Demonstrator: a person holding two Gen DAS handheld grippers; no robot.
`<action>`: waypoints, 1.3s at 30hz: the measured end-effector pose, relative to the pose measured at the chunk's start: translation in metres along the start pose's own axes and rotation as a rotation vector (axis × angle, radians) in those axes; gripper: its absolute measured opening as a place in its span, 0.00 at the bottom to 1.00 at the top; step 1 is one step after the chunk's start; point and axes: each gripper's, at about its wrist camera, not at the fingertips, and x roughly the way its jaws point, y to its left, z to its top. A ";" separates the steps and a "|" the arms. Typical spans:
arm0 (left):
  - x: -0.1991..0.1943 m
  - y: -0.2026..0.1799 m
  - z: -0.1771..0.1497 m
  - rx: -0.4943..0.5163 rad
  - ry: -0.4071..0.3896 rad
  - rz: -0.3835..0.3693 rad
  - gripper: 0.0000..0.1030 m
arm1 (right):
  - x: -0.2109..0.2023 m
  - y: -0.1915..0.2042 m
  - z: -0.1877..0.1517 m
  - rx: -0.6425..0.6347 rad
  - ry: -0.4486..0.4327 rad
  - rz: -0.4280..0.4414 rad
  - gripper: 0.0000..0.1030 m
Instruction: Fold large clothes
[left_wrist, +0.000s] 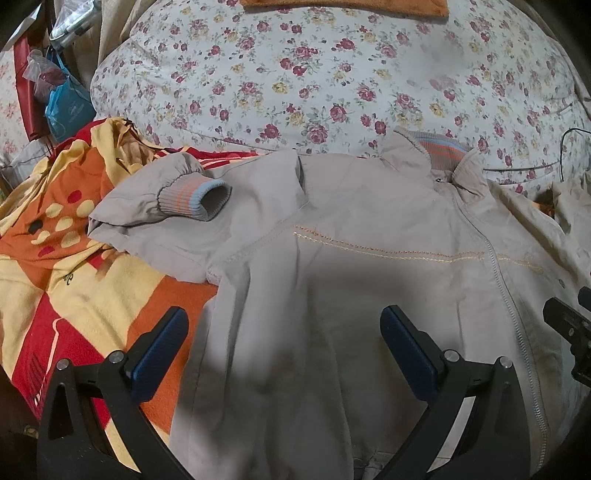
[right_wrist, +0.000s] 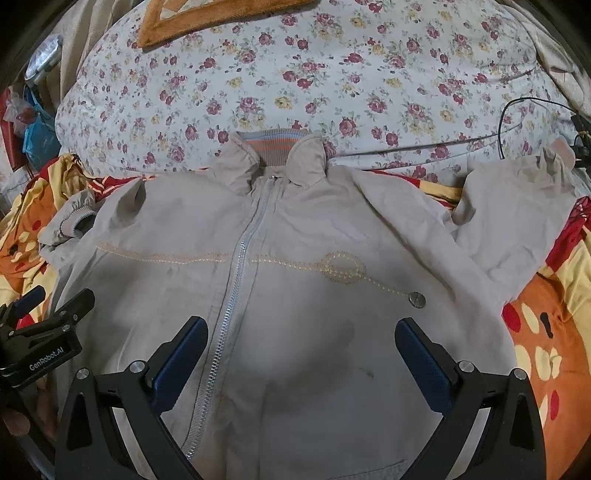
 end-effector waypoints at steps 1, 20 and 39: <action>0.000 0.000 0.001 0.000 0.001 0.001 1.00 | 0.000 0.000 0.000 -0.001 0.001 0.000 0.99; 0.002 0.009 0.003 -0.016 0.007 0.004 1.00 | 0.002 0.002 -0.001 -0.013 0.006 0.008 0.99; 0.029 0.097 0.056 -0.038 0.059 0.085 1.00 | -0.004 -0.003 -0.003 0.004 0.017 0.059 0.99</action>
